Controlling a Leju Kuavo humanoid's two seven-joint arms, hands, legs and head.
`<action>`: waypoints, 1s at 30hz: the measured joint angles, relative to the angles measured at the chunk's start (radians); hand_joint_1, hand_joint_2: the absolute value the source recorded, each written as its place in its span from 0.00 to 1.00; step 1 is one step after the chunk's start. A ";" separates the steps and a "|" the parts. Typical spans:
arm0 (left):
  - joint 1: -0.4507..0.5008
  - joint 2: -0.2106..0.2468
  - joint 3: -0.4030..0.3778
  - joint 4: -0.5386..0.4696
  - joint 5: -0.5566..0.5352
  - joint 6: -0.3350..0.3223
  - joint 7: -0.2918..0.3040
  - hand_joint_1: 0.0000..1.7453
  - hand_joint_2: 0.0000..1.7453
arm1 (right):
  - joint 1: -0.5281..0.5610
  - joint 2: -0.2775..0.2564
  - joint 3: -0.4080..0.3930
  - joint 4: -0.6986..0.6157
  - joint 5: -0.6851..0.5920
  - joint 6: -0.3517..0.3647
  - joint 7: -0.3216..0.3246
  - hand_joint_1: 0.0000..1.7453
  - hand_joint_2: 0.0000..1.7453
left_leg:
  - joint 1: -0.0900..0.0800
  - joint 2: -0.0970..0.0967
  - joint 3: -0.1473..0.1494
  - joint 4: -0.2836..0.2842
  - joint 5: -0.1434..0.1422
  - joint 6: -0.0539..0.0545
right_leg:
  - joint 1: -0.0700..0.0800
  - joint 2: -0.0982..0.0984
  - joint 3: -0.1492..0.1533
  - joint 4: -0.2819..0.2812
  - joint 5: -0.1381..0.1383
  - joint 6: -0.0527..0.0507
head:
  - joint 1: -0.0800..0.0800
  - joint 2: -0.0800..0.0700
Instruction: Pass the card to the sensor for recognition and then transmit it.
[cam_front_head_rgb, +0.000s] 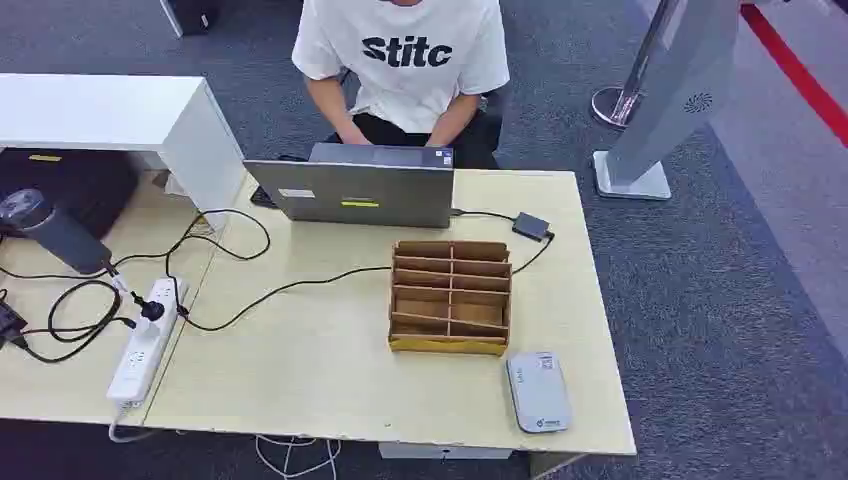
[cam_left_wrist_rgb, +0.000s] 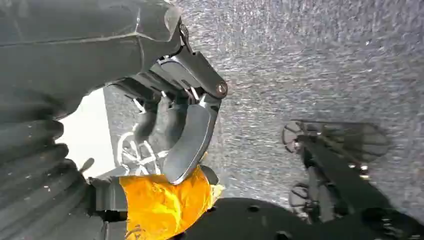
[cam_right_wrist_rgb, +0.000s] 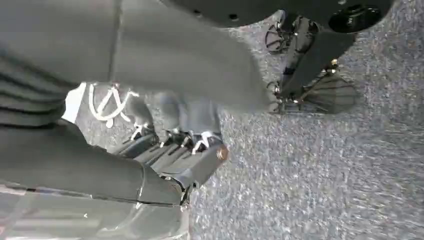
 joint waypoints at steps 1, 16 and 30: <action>-0.008 0.005 0.008 0.002 0.008 0.000 -0.001 0.00 1.00 | -0.008 0.000 -0.013 0.008 0.026 0.006 -0.004 0.00 1.00 | 0.000 0.000 0.000 0.000 0.000 0.000 | 0.000 0.000 0.000 0.000 0.000 0.000 | 0.000 0.000; -0.128 0.077 0.165 0.114 0.113 0.014 -0.001 0.00 1.00 | -0.143 0.000 -0.277 0.136 0.401 0.103 -0.053 0.00 1.00 | 0.000 0.000 0.000 0.000 0.000 0.000 | 0.000 0.000 0.000 0.000 0.000 0.000 | 0.000 0.000; -0.144 0.084 0.189 0.136 0.094 0.020 0.004 0.00 1.00 | -0.189 -0.026 -0.716 0.156 -0.110 0.224 -0.084 0.00 1.00 | 0.000 0.000 0.001 0.000 0.000 0.001 | 0.000 0.000 0.000 0.000 0.000 0.000 | 0.000 0.000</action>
